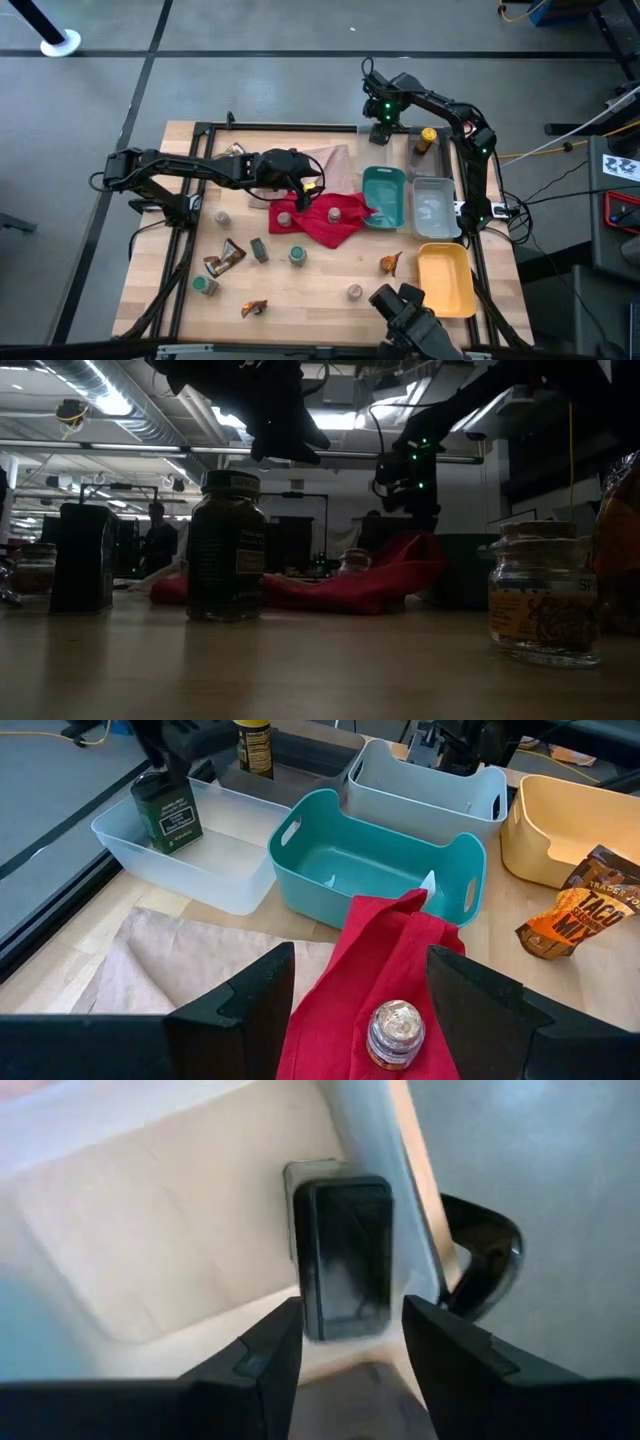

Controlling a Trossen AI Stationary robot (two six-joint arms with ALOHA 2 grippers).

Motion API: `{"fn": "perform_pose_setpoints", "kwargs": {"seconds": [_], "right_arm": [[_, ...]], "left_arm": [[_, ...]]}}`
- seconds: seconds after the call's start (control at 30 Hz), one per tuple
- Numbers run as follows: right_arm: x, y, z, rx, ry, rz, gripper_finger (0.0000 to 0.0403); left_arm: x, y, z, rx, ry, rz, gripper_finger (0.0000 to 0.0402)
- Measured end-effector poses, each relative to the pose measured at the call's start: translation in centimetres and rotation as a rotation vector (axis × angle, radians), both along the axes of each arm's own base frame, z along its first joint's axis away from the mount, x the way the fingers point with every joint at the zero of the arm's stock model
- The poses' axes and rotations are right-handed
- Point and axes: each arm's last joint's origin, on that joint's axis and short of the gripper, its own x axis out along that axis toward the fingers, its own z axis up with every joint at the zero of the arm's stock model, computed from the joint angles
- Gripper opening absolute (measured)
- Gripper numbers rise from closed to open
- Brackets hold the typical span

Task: Sort spices by type
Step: Put the top dark green seasoning can into the transparent bin, then put the dark green seasoning can into the transparent bin

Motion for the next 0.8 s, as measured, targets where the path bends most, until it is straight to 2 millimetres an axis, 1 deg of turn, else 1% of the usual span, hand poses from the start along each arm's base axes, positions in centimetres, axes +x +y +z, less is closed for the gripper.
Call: {"fn": "perform_pose_setpoints", "kwargs": {"seconds": [0.13, 0.2, 0.27, 0.37, 0.5, 0.57, 0.67, 0.8], "right_arm": [[-0.2, 0.2, 1.6, 0.024, 0.022, -0.001, 0.0175], [-0.3, 0.4, 2.6, 0.031, 0.027, -0.002, 0.0175], [-0.5, 0.6, 3.4, 0.055, 0.036, -0.014, 0.0175], [-0.6, 0.8, 4.6, 0.058, 0.028, -0.051, 0.0175], [-0.4, 1.0, 5.6, 0.101, -0.034, -0.063, 0.0175], [-0.1, 1.3, 5.7, 0.125, -0.067, -0.053, 0.0175], [0.8, 2.1, 5.8, 0.153, -0.096, -0.022, 0.0175], [2.2, 3.6, 5.8, 0.162, -0.097, 0.031, 0.0175]], "left_arm": [[-0.1, 0.0, 0.0, 0.001, 0.001, -0.003, 0.0210], [-0.4, -0.1, 0.2, 0.003, 0.020, -0.016, 0.0210], [-1.1, -0.3, 0.5, -0.003, 0.050, -0.019, 0.0210], [-2.4, -0.8, 0.7, -0.067, 0.107, 0.005, 0.0210], [-4.6, -2.0, 0.9, -0.127, 0.238, 0.005, 0.0210], [-5.8, -2.8, 0.9, -0.104, 0.320, -0.036, 0.0210], [-7.1, -4.0, 0.7, -0.022, 0.436, -0.149, 0.0210], [-8.0, -5.4, 0.5, 0.108, 0.533, -0.330, 0.0210]]}}
